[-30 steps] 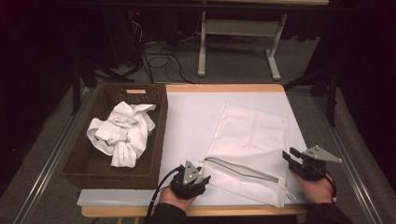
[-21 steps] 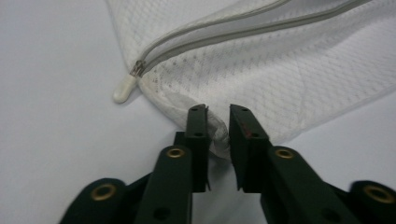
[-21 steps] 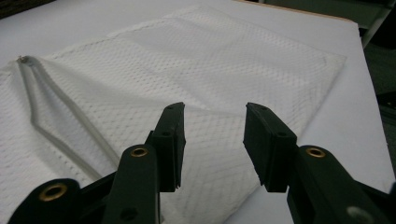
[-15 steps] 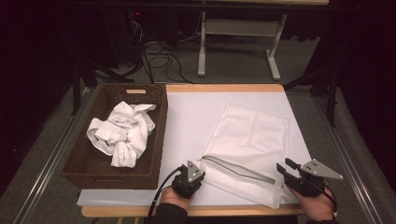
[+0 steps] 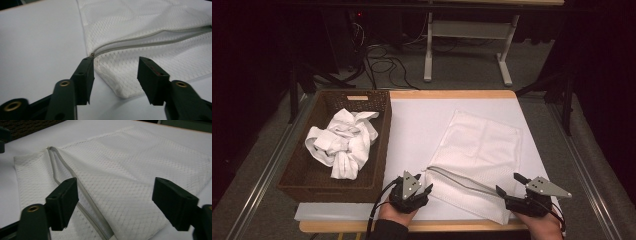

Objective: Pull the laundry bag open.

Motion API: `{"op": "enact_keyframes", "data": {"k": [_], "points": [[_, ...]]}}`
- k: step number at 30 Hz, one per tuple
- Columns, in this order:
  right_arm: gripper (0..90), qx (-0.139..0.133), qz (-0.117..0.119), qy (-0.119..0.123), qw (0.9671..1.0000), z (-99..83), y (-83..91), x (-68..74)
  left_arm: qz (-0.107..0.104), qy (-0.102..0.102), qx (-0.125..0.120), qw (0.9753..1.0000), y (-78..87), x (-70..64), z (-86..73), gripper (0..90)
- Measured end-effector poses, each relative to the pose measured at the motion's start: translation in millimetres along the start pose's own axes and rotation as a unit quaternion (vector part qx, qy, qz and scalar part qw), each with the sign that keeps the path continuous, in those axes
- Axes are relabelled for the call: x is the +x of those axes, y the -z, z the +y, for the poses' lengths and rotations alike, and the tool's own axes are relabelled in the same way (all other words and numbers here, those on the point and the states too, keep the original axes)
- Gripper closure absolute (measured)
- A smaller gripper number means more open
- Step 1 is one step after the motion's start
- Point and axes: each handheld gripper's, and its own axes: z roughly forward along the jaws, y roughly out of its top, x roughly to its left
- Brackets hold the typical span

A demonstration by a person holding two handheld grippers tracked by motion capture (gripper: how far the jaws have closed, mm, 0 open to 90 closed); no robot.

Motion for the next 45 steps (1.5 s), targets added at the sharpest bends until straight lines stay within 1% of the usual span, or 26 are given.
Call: {"op": "enact_keyframes", "data": {"k": [1,2,4,5,8,10,13,17,22,26,30,33,34,35,36,39,40,45], "points": [[15.3,0.001,0.0,0.001,1.0,0.6,-0.4,0.2,-0.001,-0.001,0.0,1.0,1.1,0.3,0.8,40.4],[14.4,0.003,-0.001,-0.006,1.0,0.9,-0.5,1.1,0.002,-0.001,0.0,1.0,1.7,0.3,1.2,37.5],[11.6,0.004,-0.001,-0.005,1.0,1.2,-1.0,1.1,0.001,-0.004,-0.004,1.0,4.5,0.7,2.0,35.4],[9.9,0.007,-0.002,0.0,1.0,1.7,-1.7,1.1,0.003,-0.006,-0.006,1.0,6.0,0.6,2.8,33.8],[4.7,0.006,0.005,0.005,1.0,2.3,-2.3,1.4,0.007,-0.011,-0.014,0.9998,10.4,0.6,5.3,28.5],[0.8,0.01,0.004,0.003,0.9999,2.5,-3.0,2.5,0.009,-0.012,-0.011,0.9998,11.7,0.8,6.6,24.5],[0.3,0.006,0.008,0.004,0.9999,2.6,-3.4,3.1,0.01,-0.011,-0.01,0.9998,13.2,1.6,7.2,20.4],[0.3,0.003,0.011,0.006,0.9999,2.1,-4.5,3.6,0.009,-0.004,-0.015,0.9998,16.3,4.4,8.6,19.8],[0.3,0.007,0.017,0.002,0.9998,2.3,-5.7,3.7,0.011,0.003,-0.026,0.9996,22.6,7.5,13.6,19.7],[0.3,0.009,0.018,0.0,0.9998,1.3,-6.9,3.7,0.012,0.001,-0.035,0.9993,31.6,8.7,20.7,17.4],[0.2,0.011,0.02,0.005,0.9997,0.5,-7.9,4.0,0.018,-0.001,-0.047,0.9988,42.6,11.6,25.9,17.1],[0.2,0.012,0.021,0.007,0.9997,0.2,-8.9,3.4,0.015,0.0,-0.051,0.9986,49.9,15.5,28.3,17.2],[0.2,0.014,0.021,0.004,0.9997,0.0,-9.3,3.5,0.011,0.001,-0.052,0.9986,51.8,16.9,28.4,17.7],[0.2,0.014,0.022,0.007,0.9996,-0.1,-9.7,3.1,0.005,0.003,-0.053,0.9986,53.1,17.7,28.1,19.4],[0.2,0.015,0.023,0.004,0.9996,-0.3,-9.6,3.5,0.004,0.002,-0.053,0.9986,53.6,17.4,27.7,20.0],[0.2,0.014,0.024,0.008,0.9996,-0.3,-10.2,4.0,0.005,-0.005,-0.05,0.9987,55.8,15.6,29.4,19.5],[0.2,0.015,0.024,0.009,0.9995,-0.6,-10.4,4.0,0.004,-0.002,-0.054,0.9986,57.3,15.3,30.6,19.5],[0.2,0.017,0.026,0.005,0.9995,-1.5,-9.5,4.1,0.009,-0.006,-0.064,0.9979,66.7,17.0,37.2,19.1]]}}
